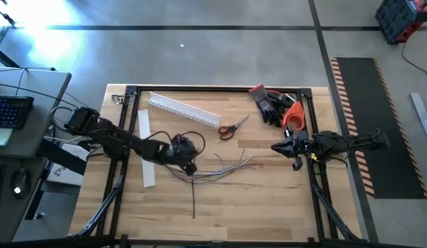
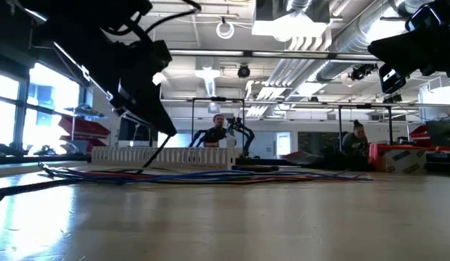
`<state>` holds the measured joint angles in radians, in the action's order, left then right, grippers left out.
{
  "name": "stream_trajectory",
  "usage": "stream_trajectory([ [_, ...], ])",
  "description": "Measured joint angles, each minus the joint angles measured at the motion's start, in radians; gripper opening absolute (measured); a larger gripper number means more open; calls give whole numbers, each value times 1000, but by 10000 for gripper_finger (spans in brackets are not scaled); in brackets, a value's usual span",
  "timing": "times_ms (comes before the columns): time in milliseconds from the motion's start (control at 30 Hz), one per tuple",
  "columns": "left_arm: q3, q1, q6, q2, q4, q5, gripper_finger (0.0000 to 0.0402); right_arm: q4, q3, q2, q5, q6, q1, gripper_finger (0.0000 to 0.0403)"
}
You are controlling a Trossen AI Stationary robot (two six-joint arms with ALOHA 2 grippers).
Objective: Ziptie cables
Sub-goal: Wrap the black zip tie on the cables
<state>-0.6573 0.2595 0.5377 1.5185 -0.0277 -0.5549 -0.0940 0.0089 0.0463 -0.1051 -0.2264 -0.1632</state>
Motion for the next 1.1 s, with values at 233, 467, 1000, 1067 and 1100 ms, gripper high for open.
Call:
stream_trajectory([
  [233, 97, 26, 14, 0, -207, -38, 0, 0, 0, 0, 0, 0, 0, 16],
  [467, 167, 25, 31, -1, -333, -91, 0, 3, 0, 0, 0, -34, 0, 16],
  [1000, 201, 25, 132, 9, -435, -191, 0, 10, 0, 0, 0, -27, 0, 16],
  [1067, 201, 24, 132, 9, -440, -198, 0, 24, 0, 0, 0, -27, 0, 16],
  [1100, 201, 23, 132, 9, -443, -199, 0, 34, 0, 0, 0, -27, 0, 16],
])
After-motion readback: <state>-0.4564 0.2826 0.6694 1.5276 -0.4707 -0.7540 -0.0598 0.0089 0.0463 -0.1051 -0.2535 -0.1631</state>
